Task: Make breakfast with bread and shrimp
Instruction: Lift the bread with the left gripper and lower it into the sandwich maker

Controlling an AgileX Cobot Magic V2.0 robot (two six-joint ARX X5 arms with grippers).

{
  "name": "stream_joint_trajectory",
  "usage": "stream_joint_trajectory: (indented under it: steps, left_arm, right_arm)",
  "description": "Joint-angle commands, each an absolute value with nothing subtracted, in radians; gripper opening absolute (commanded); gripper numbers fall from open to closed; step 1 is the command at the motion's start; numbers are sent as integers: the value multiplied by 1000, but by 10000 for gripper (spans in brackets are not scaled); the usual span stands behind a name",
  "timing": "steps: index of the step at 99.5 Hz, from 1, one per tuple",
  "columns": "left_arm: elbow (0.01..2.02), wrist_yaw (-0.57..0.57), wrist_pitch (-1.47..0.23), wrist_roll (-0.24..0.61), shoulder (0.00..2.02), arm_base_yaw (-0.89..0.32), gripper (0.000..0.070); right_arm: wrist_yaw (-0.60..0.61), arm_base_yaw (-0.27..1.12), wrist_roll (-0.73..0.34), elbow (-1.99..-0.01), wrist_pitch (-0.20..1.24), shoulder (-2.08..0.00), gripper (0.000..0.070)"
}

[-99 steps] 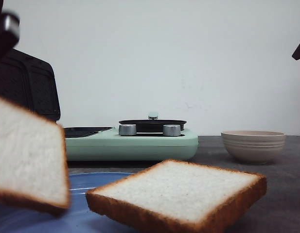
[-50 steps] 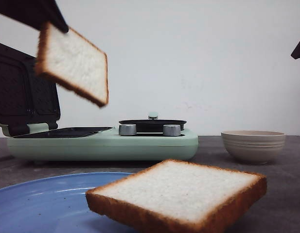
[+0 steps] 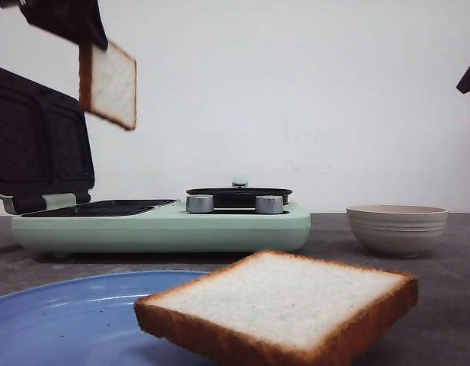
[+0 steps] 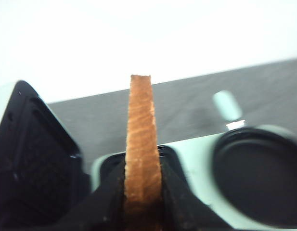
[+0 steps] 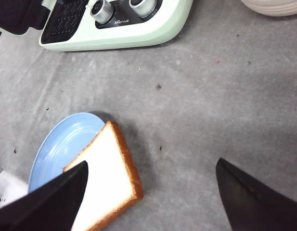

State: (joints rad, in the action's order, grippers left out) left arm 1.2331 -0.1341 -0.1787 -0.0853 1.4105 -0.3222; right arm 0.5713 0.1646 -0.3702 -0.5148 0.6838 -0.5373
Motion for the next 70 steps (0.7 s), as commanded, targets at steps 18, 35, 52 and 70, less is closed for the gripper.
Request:
stream_joint_trajectory:
  steps: [18,35,52,70]
  left_arm:
    - [1254,-222,-35,-394,1567,-354,3]
    - [1254,-298,70,-546,1654,-390,3]
    - [1270,-319,112,-630,1728,-412,3]
    - [1307,-351,127,-673,1809,-410,3]
  right_arm:
    - [568,169,-360,-530,673,-541,533]
    - [567,169,-359,-530,673,-541,533]
    - [552,169,-358,-530,673,-541,533]
    - [548,169,-355,-530,674,-542,533]
